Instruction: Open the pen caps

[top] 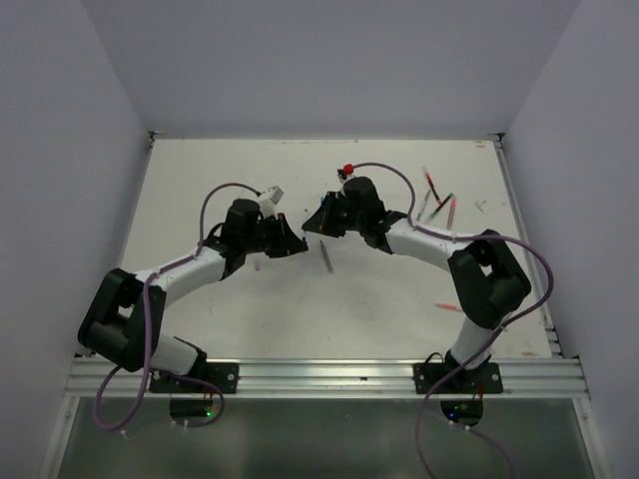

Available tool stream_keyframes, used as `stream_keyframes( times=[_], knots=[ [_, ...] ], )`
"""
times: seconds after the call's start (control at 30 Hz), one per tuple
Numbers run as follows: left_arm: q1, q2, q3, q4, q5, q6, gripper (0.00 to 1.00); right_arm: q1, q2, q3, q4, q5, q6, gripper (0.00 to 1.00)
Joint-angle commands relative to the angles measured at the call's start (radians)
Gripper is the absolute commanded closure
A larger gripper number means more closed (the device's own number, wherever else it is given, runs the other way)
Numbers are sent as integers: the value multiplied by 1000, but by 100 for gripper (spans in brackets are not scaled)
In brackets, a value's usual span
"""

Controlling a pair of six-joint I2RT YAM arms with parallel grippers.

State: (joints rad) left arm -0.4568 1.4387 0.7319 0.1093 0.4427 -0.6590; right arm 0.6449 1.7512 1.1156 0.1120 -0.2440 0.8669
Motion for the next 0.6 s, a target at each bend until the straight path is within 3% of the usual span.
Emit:
stream_keyframes(
  times=[0.0, 0.03, 0.13, 0.23, 0.33, 0.37, 0.5, 0.57],
  knots=[
    [-13, -49, -48, 197, 250, 30, 100, -13, 36, -17, 282, -182, 50, 100],
    [-13, -52, -61, 229, 293, 22, 100, -24, 47, -25, 340, -217, 75, 100],
    [-11, -83, -140, 482, 427, -72, 100, -51, 94, -79, 732, -328, 196, 100],
    [-11, -123, -193, 570, 464, -142, 100, -65, 136, -83, 898, -399, 288, 100],
    [-10, -130, -181, 529, 436, -116, 100, -71, 120, -80, 859, -365, 256, 100],
    [-10, -129, -171, 439, 421, -91, 100, -74, 114, -74, 791, -356, 241, 100],
    [-10, -91, -173, 434, 442, -70, 100, -93, 117, -48, 831, -371, 250, 100],
    [-9, -89, -169, 403, 427, -53, 100, -94, 97, -7, 703, -341, 201, 100]
  ],
)
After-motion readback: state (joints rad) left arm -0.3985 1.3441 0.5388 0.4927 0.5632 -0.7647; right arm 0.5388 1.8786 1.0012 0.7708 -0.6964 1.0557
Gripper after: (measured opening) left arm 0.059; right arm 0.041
